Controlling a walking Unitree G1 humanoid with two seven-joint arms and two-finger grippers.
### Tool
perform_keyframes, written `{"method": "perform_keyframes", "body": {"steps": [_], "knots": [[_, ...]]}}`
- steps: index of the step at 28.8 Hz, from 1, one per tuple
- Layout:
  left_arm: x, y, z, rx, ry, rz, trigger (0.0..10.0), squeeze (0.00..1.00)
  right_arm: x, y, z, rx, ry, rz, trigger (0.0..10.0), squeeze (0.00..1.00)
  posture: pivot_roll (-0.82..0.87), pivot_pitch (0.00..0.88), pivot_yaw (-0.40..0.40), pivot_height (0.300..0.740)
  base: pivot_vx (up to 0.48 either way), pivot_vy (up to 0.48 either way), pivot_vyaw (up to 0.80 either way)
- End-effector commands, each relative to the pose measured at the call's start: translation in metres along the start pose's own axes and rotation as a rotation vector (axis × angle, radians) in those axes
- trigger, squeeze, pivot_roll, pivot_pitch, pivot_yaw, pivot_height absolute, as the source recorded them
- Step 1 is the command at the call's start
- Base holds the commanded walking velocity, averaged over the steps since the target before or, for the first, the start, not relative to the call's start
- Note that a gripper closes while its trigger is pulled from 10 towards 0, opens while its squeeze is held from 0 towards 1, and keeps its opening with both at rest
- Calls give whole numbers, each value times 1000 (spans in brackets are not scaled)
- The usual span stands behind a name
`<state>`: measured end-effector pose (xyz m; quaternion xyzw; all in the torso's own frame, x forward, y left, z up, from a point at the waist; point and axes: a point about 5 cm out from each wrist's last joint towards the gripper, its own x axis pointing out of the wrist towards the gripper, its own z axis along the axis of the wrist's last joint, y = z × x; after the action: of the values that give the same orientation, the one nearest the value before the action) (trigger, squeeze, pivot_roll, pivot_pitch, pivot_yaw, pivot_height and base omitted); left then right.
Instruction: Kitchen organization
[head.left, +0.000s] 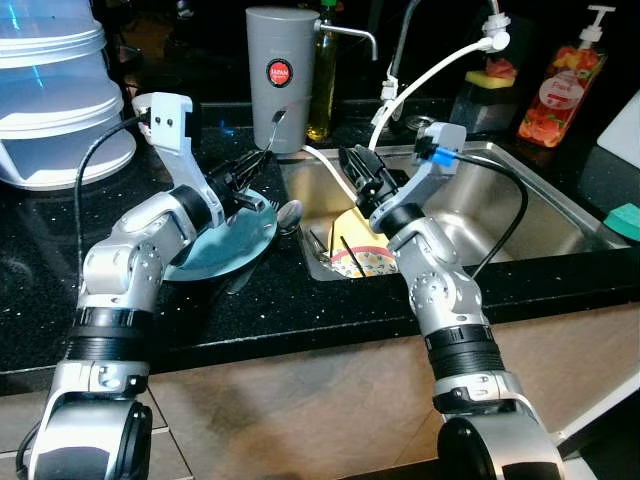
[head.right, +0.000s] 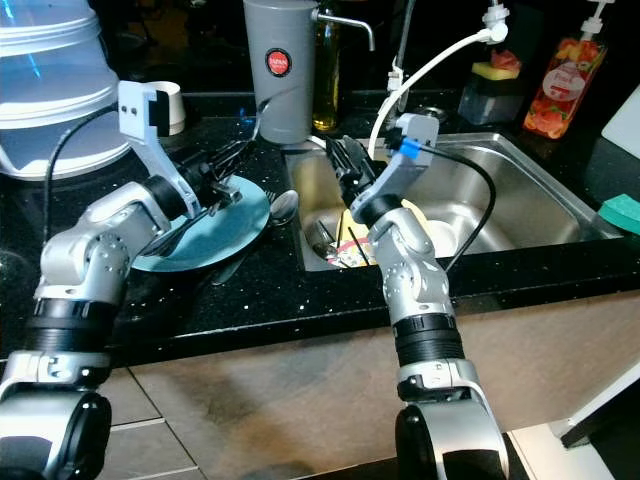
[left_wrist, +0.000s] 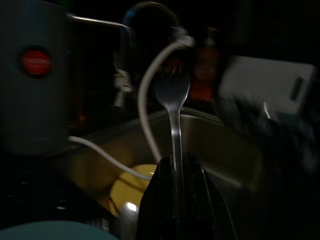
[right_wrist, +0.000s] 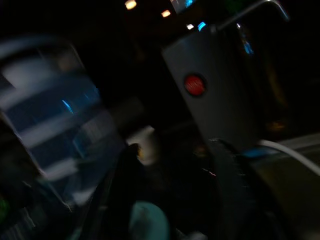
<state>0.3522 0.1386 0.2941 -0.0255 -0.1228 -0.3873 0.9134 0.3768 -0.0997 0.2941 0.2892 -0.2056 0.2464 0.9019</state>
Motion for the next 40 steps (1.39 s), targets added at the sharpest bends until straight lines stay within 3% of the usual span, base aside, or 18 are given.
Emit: {"method": "perform_keyframes", "body": {"steps": [1, 2, 6, 7, 11, 22, 23, 24, 25, 40], "knots": [[-2, -2, -6, 40, 39, -12, 0, 0, 3, 5, 7, 48, -23, 9, 10000, 1000, 95, 73, -4, 740, 0, 0, 0], [-3, -5, -8, 45, 46, -17, 0, 0, 3, 7, 5, 89, 3, 10, 10000, 1000, 95, 73, -4, 740, 0, 0, 0], [-2, -7, -9, 44, 38, -25, 0, 0, 3, 8, -2, 101, 51, 13, 10000, 1000, 87, 64, -1, 740, 0, 0, 0], [0, -12, -9, 43, 38, -43, 0, 0, 2, 11, -9, 137, 98, 15, 10000, 0, 88, 59, -3, 740, 0, 0, 0], [-1, -17, -11, 46, 40, -60, 0, 0, 0, 19, -17, 219, 160, 40, 10000, 0, 86, 56, -3, 740, 0, 0, 0], [1, -26, -18, 123, 82, -107, 0, 0, -6, 38, -32, 208, 307, 125, 10000, 0, 86, 49, 0, 740, 0, 0, 0], [1, -27, -18, 132, 85, -109, 0, 0, -6, 37, -32, 210, 312, 119, 5412, 0, 87, 50, 0, 740, 0, 0, 0], [1, -27, -18, 138, 87, -108, 0, 0, -6, 37, -32, 213, 312, 109, 1882, 0, 87, 51, 0, 740, 0, 0, 0], [1, -26, -18, 143, 88, -106, 0, 0, -6, 36, -32, 215, 316, 103, 0, 0, 87, 51, 0, 740, 0, 0, 0], [0, -19, -18, 192, 103, -64, 0, 0, -7, 26, -25, 209, 292, 43, 0, 0, 91, 58, 1, 740, 0, 0, 0]]}}
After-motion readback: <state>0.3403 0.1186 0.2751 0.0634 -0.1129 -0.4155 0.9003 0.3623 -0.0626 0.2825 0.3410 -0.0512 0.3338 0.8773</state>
